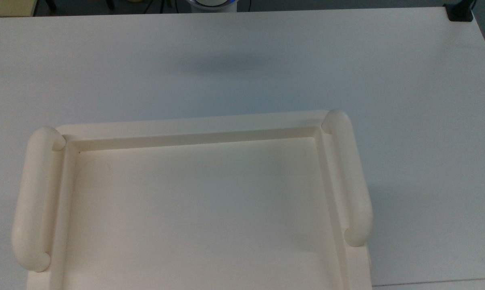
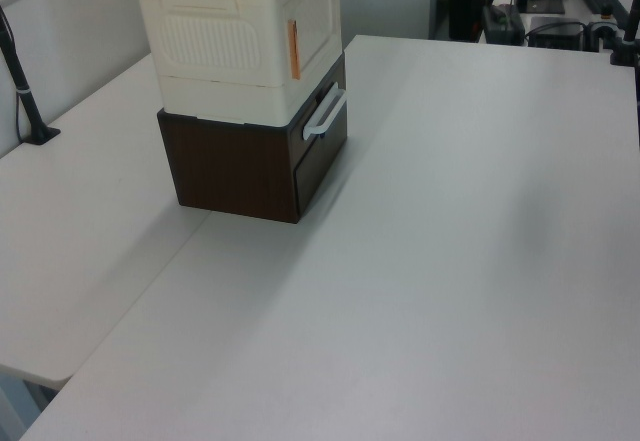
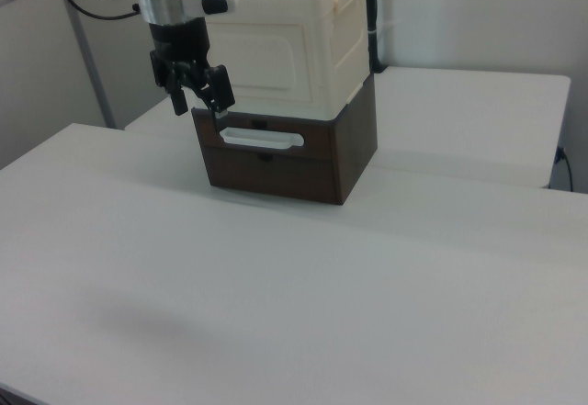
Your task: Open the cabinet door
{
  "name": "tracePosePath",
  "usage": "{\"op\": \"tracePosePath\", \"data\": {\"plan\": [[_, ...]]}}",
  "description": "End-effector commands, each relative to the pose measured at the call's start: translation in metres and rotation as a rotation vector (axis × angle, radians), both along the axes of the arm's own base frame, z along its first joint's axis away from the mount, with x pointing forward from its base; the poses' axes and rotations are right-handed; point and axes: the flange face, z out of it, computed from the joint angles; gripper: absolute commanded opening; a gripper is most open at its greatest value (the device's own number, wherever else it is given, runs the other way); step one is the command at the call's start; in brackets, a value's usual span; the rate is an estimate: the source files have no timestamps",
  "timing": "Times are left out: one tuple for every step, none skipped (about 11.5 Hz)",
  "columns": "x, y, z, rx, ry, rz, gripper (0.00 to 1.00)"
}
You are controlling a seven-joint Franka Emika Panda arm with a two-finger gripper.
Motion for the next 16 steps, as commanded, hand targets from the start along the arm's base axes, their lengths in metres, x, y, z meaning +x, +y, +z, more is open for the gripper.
{"op": "tracePosePath", "data": {"plan": [[-0.001,-0.008,0.002,0.046,-0.015,0.075,1.0],[0.001,-0.005,0.001,0.048,-0.014,0.075,1.0],[0.001,-0.003,0.0,0.053,-0.013,0.074,1.0],[0.001,-0.002,0.001,0.05,-0.011,0.076,1.0],[0.0,-0.002,0.002,0.05,-0.013,0.079,1.0],[0.0,-0.003,0.002,0.05,-0.013,0.078,1.0],[-0.001,-0.004,0.003,0.049,-0.014,0.076,1.0],[-0.001,-0.005,0.003,0.049,-0.015,0.078,1.0],[-0.001,-0.004,0.003,0.052,-0.015,0.078,1.0],[-0.001,-0.003,0.003,0.052,-0.015,0.079,1.0],[0.0,0.0,0.001,0.053,-0.012,0.082,1.0],[0.001,0.002,0.0,0.053,-0.012,0.082,1.0],[0.002,0.001,0.001,0.052,-0.016,0.082,1.0],[0.003,0.001,0.0,0.053,-0.021,0.08,1.0],[0.004,0.003,0.0,0.053,-0.022,0.083,1.0],[0.004,0.005,0.0,0.053,-0.022,0.086,1.0]]}}
